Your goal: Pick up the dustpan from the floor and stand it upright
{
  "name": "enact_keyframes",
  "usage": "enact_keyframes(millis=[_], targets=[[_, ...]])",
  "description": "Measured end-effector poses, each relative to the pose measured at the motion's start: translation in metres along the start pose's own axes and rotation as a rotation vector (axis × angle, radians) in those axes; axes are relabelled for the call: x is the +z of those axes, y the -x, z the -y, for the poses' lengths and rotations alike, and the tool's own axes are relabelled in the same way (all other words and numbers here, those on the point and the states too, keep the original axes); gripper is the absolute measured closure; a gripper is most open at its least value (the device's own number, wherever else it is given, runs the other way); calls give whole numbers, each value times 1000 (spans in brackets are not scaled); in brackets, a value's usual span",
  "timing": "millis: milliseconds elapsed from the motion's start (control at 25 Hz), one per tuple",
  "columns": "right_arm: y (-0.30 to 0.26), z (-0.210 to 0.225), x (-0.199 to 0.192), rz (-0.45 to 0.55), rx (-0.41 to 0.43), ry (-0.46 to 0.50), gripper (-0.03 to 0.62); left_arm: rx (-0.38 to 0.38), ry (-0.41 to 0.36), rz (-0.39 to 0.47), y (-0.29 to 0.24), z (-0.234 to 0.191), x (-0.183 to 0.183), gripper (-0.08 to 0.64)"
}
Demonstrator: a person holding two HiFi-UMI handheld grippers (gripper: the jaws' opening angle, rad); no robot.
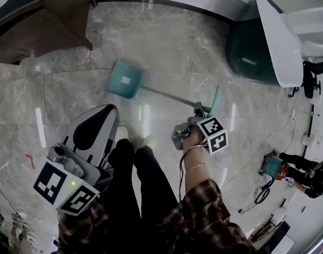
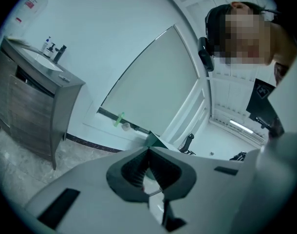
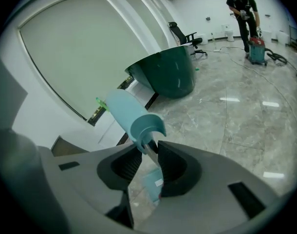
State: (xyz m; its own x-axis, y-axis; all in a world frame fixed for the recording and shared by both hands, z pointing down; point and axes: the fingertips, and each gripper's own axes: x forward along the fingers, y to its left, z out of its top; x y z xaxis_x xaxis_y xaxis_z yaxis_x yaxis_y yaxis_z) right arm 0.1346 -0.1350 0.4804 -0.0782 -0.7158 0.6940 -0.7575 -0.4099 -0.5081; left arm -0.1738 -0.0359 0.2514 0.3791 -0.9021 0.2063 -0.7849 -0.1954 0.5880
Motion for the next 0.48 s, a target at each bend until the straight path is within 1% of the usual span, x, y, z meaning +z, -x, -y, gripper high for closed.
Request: enact_keyframes(millis=[160,320,480], targets=[[2,-37,-20,-24,18,70,483,23,10,41,19,-13,20,548],[-1,-71,-37,-25,26,176,480,52,17,70,33,-33,39,548],[-1,-100,-47,-41,51,281,480,90,20,94,42,-40,54,548]])
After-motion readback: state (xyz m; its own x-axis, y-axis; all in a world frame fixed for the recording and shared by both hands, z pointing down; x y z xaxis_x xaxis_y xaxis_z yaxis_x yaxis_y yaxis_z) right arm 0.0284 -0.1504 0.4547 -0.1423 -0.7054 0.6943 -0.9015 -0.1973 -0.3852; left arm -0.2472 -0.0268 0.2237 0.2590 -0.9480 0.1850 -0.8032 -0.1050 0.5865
